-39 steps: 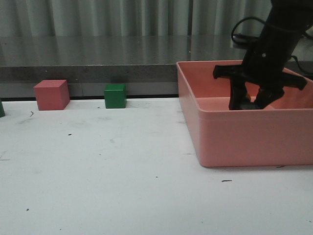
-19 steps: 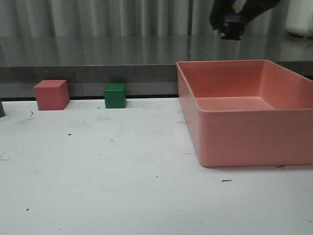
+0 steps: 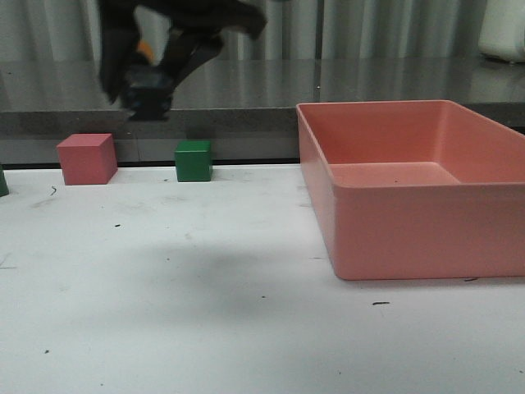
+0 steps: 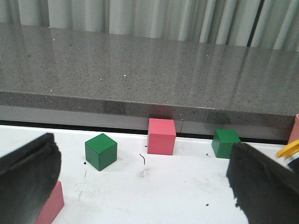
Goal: Place and stand button with both arms
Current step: 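Lift the button out of the bin and carry it toward the left arm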
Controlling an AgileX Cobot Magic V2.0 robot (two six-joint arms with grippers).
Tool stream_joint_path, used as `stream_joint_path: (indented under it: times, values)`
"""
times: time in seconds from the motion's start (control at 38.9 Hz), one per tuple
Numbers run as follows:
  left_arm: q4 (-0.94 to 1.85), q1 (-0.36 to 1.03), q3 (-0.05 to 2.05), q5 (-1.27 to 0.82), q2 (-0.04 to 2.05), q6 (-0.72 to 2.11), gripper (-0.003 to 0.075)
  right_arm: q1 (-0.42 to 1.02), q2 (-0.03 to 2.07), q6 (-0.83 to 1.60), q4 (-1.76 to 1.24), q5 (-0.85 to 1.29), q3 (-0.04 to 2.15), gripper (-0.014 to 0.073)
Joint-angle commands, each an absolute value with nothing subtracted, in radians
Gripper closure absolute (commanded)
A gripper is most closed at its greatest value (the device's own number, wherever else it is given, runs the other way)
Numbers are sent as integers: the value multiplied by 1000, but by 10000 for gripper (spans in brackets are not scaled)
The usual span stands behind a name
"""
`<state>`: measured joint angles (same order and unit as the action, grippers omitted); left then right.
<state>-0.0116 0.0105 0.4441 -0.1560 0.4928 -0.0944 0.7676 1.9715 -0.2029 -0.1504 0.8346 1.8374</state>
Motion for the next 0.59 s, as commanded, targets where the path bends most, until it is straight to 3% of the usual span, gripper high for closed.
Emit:
stream_joint_path:
  times: [0.0,0.57]
  values:
    - [-9,8,481,-76,501,-103,27,790,2004,-217,-171,822,1946,428]
    - [-9,8,481,-76,501,-103,28,769,2275,-642,-113,836,2058,428]
